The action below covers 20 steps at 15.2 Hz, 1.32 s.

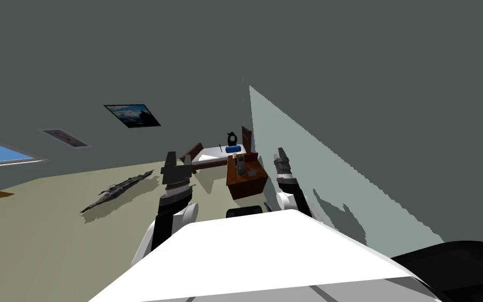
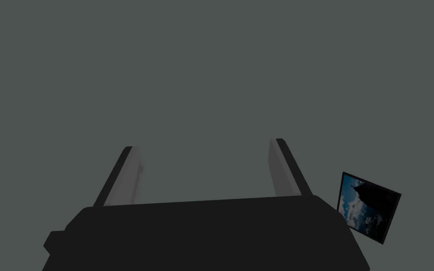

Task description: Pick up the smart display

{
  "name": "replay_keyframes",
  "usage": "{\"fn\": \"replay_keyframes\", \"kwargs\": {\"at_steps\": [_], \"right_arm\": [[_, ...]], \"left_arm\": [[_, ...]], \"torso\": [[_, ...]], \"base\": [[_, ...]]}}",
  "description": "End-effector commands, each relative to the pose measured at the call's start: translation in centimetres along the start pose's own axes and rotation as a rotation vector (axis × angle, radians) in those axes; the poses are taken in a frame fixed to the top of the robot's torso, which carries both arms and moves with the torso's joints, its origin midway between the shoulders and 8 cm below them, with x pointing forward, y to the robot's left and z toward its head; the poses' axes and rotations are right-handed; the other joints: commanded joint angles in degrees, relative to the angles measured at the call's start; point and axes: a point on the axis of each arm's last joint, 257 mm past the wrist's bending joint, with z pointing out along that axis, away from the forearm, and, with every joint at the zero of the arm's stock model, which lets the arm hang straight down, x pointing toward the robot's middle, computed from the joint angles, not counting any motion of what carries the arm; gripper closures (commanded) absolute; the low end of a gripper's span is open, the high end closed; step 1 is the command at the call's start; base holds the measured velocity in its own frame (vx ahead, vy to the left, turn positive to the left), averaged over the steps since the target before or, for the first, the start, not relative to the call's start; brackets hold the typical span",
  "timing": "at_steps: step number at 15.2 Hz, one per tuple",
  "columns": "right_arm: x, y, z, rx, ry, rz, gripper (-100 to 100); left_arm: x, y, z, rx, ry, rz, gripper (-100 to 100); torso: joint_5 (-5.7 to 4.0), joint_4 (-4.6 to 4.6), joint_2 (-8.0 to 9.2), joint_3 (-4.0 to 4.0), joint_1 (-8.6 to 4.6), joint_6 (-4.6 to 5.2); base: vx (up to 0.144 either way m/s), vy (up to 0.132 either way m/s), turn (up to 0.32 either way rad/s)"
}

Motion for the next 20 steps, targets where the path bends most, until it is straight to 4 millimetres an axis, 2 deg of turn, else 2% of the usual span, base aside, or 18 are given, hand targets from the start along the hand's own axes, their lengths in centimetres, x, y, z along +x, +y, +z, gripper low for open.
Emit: {"fn": "replay_keyframes", "kwargs": {"at_steps": [1,6,9,10,11,12,13,14,15,16,17,18,20], "right_arm": [[0.6,-0.5,-0.3,0.007,0.038,-0.026,-100],[2.7,-2.5,-1.7,0.04,0.143,-0.1,-100],[5.4,-5.8,-4.5,0.101,0.273,-0.187,-100],[5.4,-5.8,-4.6,0.099,0.28,-0.192,-100],[6.4,-7.2,-5.9,0.124,0.333,-0.224,-100],[6.4,-7.2,-5.9,0.124,0.333,-0.224,-100],[7.4,-8.7,-7.5,0.15,0.389,-0.257,-100],[7.4,-8.7,-7.5,0.15,0.389,-0.258,-100],[8.4,-10.2,-9.3,0.177,0.449,-0.291,-100],[8.4,-10.2,-9.3,0.177,0.449,-0.291,-100],[9.3,-11.8,-11.3,0.204,0.511,-0.325,-100],[9.3,-11.8,-11.3,0.205,0.511,-0.325,-100],[11.0,-14.7,-15.8,0.255,0.638,-0.388,-100]], "left_arm": [[0.0,0.0,0.0,0.0,0.0,0.0,0],[0.0,0.0,0.0,0.0,0.0,0.0,0],[0.0,0.0,0.0,0.0,0.0,0.0,0],[0.0,0.0,0.0,0.0,0.0,0.0,0],[0.0,0.0,0.0,0.0,0.0,0.0,0],[0.0,0.0,0.0,0.0,0.0,0.0,0],[0.0,0.0,0.0,0.0,0.0,0.0,0],[0.0,0.0,0.0,0.0,0.0,0.0,0],[0.0,0.0,0.0,0.0,0.0,0.0,0],[0.0,0.0,0.0,0.0,0.0,0.0,0],[0.0,0.0,0.0,0.0,0.0,0.0,0],[0.0,0.0,0.0,0.0,0.0,0.0,0],[0.0,0.0,0.0,0.0,0.0,0.0,0]], "torso": [[0.0,0.0,0.0,0.0,0.0,0.0],[0.0,0.05,0.28,0.16,-0.01,-0.02],[0.0,0.06,0.33,0.18,0.02,-0.02],[0.0,0.07,0.36,0.2,0.02,-0.03],[0.0,0.07,0.33,0.19,0.01,-0.02],[-0.01,0.06,0.31,0.18,-0.01,-0.02],[-0.01,0.06,0.27,0.16,-0.02,-0.01],[-0.01,0.05,0.23,0.14,-0.05,-0.02],[-0.02,0.04,0.2,0.11,-0.08,-0.01],[-0.02,0.03,0.16,0.09,-0.1,-0.02],[-0.02,0.03,0.14,0.08,-0.12,-0.01],[-0.03,0.02,0.13,0.07,-0.14,-0.02],[-0.04,0.02,0.08,0.05,-0.15,-0.04]], "base": [[-0.019,0.005,0.041],[-0.064,0.006,0.078],[-0.076,0.014,0.152],[-0.069,0.002,0.134],[-0.06,0.002,0.135],[-0.048,0.0,0.104],[-0.04,-0.007,0.142],[-0.03,-0.012,0.127],[-0.026,-0.016,0.136],[-0.022,-0.021,0.129],[-0.021,-0.02,0.163],[-0.02,-0.022,0.159],[-0.018,-0.024,0.252]]}}
